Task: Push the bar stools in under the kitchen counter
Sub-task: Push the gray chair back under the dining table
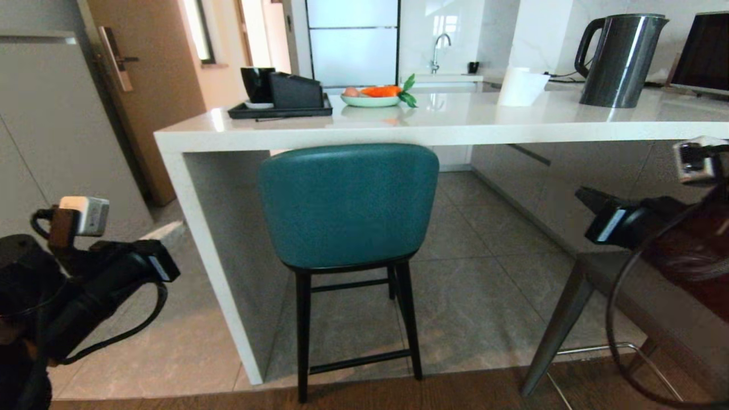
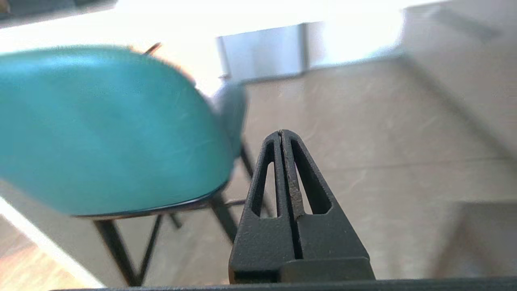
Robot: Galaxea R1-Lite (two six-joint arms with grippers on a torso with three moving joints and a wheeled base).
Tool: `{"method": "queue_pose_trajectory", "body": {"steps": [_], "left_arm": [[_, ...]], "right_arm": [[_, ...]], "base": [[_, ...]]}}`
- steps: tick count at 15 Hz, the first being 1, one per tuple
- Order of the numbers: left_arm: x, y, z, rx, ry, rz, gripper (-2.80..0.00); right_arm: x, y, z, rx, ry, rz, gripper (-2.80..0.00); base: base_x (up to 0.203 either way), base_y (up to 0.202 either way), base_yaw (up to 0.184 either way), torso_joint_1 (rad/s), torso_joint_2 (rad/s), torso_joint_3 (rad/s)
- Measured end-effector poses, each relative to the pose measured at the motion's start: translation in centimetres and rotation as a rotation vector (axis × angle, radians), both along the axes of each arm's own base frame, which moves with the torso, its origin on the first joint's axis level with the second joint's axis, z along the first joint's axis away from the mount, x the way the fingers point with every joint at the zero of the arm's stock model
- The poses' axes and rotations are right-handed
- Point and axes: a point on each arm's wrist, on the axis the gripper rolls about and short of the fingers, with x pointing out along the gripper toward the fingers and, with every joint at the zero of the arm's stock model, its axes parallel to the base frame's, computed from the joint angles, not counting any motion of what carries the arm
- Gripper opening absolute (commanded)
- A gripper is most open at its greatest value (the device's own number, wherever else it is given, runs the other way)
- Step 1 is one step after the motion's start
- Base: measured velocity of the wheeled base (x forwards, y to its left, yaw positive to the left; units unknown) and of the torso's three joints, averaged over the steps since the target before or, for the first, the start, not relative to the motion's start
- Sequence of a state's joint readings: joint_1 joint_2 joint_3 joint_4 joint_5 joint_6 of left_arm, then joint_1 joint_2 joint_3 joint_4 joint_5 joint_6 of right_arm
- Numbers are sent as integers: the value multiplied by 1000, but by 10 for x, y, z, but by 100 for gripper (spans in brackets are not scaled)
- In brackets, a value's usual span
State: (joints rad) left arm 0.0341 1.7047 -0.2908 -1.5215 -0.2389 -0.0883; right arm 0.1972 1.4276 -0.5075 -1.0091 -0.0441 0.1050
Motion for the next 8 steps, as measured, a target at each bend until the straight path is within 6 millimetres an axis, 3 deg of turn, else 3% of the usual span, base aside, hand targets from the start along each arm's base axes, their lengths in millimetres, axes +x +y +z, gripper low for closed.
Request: {"method": "queue_pose_trajectory", "body": {"steps": [4, 8], "left_arm": [[-54, -3, 33, -4, -78, 7, -280], [-112, -5, 74, -5, -132, 7, -280]], "right_arm": [[-79, -18, 19, -7, -64, -53, -280], [-151, -32, 24, -19, -82, -69, -280]], "base": [[0, 0, 0, 0, 0, 0], [0, 0, 0, 0, 0, 0]]}}
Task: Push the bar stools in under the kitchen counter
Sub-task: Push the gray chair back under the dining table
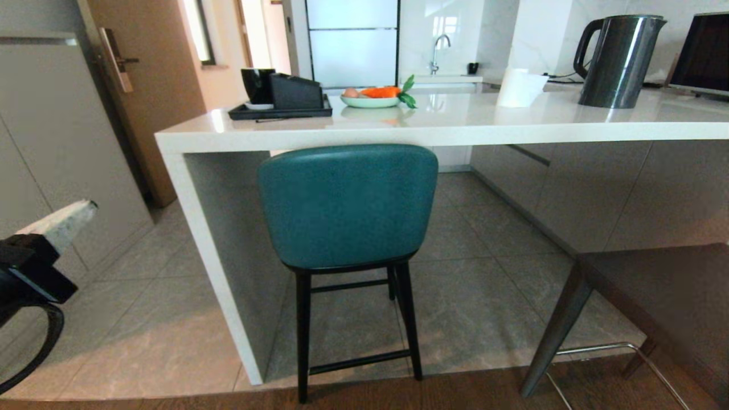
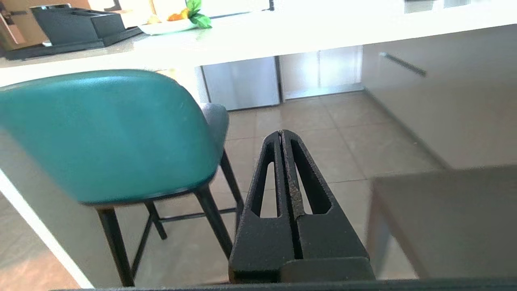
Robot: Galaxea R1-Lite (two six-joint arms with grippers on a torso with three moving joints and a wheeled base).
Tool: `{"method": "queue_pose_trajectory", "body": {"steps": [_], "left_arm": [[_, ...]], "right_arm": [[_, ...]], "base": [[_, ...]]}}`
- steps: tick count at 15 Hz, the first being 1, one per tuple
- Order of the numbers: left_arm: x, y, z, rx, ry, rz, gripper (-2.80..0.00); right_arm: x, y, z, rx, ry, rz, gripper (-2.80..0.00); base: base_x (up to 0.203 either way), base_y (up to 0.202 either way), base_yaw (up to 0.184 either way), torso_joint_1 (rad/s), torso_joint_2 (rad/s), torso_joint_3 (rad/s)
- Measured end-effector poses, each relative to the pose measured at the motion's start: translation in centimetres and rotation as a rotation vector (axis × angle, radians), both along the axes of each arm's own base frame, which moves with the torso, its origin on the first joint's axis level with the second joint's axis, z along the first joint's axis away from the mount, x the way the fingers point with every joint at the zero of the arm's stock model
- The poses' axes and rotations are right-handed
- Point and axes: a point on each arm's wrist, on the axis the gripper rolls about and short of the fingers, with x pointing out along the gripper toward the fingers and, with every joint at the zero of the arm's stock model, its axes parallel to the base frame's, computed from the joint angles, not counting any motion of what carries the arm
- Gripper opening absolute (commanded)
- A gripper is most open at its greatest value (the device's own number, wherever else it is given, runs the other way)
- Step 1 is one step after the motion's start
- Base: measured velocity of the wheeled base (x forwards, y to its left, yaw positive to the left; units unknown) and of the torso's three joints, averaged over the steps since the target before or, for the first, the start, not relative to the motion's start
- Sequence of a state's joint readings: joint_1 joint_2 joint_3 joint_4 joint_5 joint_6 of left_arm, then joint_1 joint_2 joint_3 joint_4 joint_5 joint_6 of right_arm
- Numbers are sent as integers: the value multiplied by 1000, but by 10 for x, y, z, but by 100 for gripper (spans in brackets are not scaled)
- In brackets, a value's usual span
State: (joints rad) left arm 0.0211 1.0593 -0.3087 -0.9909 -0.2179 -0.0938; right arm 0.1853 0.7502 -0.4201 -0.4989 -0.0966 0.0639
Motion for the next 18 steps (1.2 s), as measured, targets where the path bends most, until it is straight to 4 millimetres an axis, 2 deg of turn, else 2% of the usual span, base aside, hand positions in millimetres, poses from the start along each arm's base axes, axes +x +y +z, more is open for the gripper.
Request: {"method": "queue_pose_trajectory", "body": {"steps": [4, 6, 8, 11, 14, 18], "left_arm": [[-73, -2, 34, -2, -22, -7, -280], [-107, -2, 35, 11, -20, -5, -280], [-137, -3, 29, 18, -17, -11, -280], [-174, -5, 4, 35, 7, -78, -280], [-196, -6, -38, 69, 70, -102, -280], [-180, -2, -94, 166, 169, 62, -280]], "right_arm": [[-63, -12, 10, -47, -31, -77, -280], [-86, -14, 9, -73, -60, -137, -280], [-106, -14, 3, -92, -95, -178, -280], [-129, -12, -20, -109, -100, -134, -280], [-138, -11, -55, -156, -71, -106, -280], [-115, -11, -109, -186, 41, -106, -280]], "base": [[0, 0, 0, 0, 0, 0], [0, 0, 0, 0, 0, 0], [0, 0, 0, 0, 0, 0], [0, 0, 0, 0, 0, 0], [0, 0, 0, 0, 0, 0], [0, 0, 0, 0, 0, 0]]}}
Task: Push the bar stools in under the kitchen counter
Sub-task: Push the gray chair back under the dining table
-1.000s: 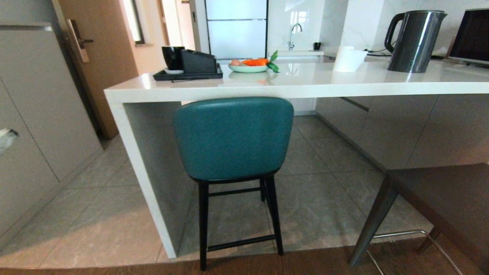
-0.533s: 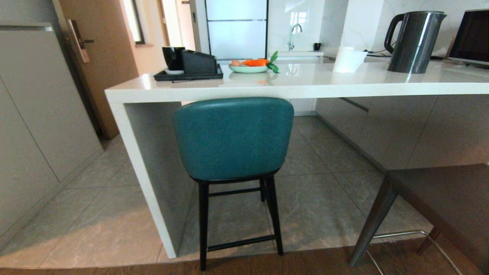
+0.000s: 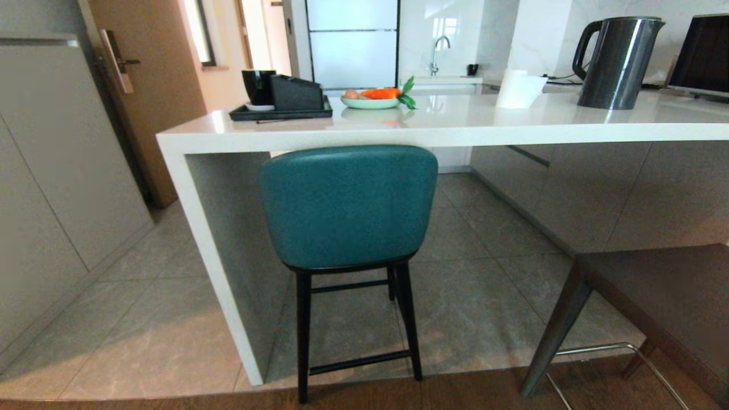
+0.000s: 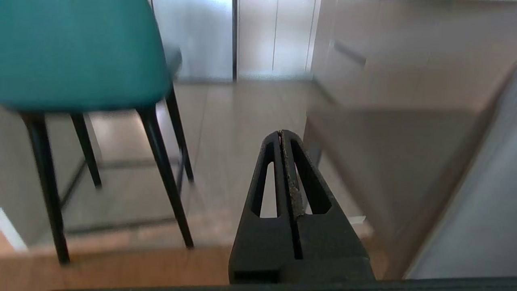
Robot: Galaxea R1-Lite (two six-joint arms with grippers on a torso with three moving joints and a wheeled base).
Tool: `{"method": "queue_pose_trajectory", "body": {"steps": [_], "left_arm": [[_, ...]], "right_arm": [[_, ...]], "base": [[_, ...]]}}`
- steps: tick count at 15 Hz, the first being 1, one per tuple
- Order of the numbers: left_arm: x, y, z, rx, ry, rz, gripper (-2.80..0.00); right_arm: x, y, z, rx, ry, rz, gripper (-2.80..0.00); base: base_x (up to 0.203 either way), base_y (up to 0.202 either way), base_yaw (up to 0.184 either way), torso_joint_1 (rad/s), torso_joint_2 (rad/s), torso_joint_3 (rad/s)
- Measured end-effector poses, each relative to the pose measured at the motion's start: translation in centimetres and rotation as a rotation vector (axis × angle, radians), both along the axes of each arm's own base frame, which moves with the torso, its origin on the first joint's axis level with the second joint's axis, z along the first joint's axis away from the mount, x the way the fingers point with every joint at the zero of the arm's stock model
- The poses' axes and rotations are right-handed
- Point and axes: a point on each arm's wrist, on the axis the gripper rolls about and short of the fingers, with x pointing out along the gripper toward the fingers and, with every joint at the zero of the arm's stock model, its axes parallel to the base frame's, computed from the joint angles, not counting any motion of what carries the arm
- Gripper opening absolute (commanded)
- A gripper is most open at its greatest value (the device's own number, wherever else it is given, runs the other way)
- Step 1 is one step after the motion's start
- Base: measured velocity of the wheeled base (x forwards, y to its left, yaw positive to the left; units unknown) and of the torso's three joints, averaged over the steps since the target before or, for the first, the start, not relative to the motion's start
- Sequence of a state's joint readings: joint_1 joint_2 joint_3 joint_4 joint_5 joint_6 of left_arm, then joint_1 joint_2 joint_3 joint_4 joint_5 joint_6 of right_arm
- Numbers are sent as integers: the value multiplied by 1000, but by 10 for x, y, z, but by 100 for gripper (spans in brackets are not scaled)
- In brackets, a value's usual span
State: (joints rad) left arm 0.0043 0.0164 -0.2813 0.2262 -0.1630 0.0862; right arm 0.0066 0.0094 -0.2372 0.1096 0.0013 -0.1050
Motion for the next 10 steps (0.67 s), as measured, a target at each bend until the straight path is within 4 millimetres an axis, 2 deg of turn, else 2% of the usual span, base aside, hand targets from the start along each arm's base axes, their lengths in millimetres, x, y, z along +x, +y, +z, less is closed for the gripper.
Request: {"method": "queue_pose_trajectory", "body": {"steps": [2, 3, 5, 8, 10], "left_arm": [[14, 1, -26, 12, 10, 28, -280], [20, 1, -33, 10, -15, 46, -280], [24, 2, -37, -14, -72, 82, -280], [26, 4, -49, 1, 12, 156, -280], [26, 4, -52, 7, 34, 163, -280]], "right_arm": [[15, 0, -28, -9, 28, -3, -280], [18, 0, -36, 1, 29, 0, -280], [21, 1, -47, 11, 77, 40, -280], [22, 2, -51, -76, 107, 55, -280], [22, 1, -50, -29, 94, 35, -280]], "base": [[0, 0, 0, 0, 0, 0], [0, 0, 0, 0, 0, 0], [0, 0, 0, 0, 0, 0], [0, 0, 0, 0, 0, 0], [0, 0, 0, 0, 0, 0]]}}
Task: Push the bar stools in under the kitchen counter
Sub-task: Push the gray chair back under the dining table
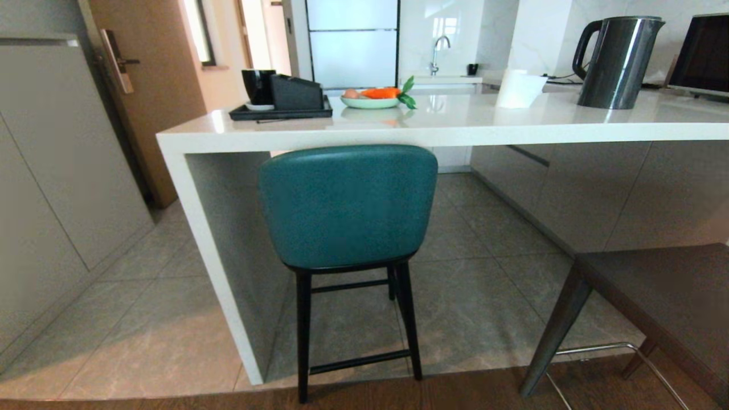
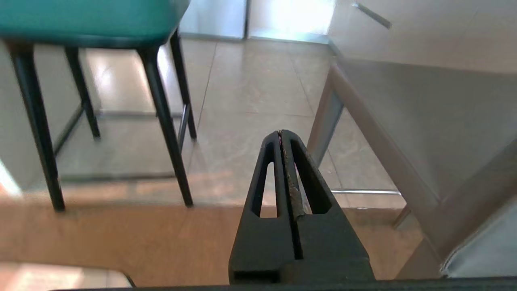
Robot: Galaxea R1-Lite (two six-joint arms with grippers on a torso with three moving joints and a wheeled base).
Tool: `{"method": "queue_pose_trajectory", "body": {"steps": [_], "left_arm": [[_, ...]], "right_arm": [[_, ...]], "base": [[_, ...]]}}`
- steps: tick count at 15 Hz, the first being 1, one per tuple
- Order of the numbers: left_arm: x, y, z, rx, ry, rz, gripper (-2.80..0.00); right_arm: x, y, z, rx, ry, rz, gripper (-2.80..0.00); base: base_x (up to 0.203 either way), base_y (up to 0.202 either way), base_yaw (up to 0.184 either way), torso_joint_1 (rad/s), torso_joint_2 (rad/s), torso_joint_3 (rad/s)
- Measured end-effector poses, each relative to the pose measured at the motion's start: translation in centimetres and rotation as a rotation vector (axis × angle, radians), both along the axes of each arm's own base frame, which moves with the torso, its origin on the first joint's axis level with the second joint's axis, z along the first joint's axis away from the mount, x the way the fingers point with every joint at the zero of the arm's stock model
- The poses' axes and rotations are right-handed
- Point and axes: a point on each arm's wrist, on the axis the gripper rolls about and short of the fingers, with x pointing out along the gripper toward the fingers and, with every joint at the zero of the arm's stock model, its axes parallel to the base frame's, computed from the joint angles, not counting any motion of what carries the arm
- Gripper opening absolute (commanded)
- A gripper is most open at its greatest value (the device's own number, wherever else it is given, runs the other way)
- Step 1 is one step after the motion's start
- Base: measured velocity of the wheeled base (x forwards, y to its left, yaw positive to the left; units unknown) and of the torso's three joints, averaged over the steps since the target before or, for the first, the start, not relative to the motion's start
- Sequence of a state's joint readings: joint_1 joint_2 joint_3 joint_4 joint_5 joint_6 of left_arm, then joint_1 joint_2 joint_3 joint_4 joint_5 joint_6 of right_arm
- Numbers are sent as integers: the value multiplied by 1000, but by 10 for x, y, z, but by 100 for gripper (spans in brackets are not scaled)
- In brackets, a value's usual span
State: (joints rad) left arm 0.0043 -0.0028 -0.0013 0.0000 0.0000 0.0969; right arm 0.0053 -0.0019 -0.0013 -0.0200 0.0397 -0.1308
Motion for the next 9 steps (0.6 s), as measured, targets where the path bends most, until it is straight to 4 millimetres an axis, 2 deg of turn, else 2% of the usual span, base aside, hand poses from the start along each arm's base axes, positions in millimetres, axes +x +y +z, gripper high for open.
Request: {"method": "queue_pose_trajectory", "body": {"steps": [2, 9], "left_arm": [[0, -1, 0, 18, 2, -23, -280], [0, -1, -1, 14, 2, -36, -280]], "right_arm": [[0, -1, 1, 86, -12, -33, -280], [0, 0, -3, 57, 30, -2, -280]], "base": [[0, 0, 0, 0, 0, 0], [0, 0, 0, 0, 0, 0]]}}
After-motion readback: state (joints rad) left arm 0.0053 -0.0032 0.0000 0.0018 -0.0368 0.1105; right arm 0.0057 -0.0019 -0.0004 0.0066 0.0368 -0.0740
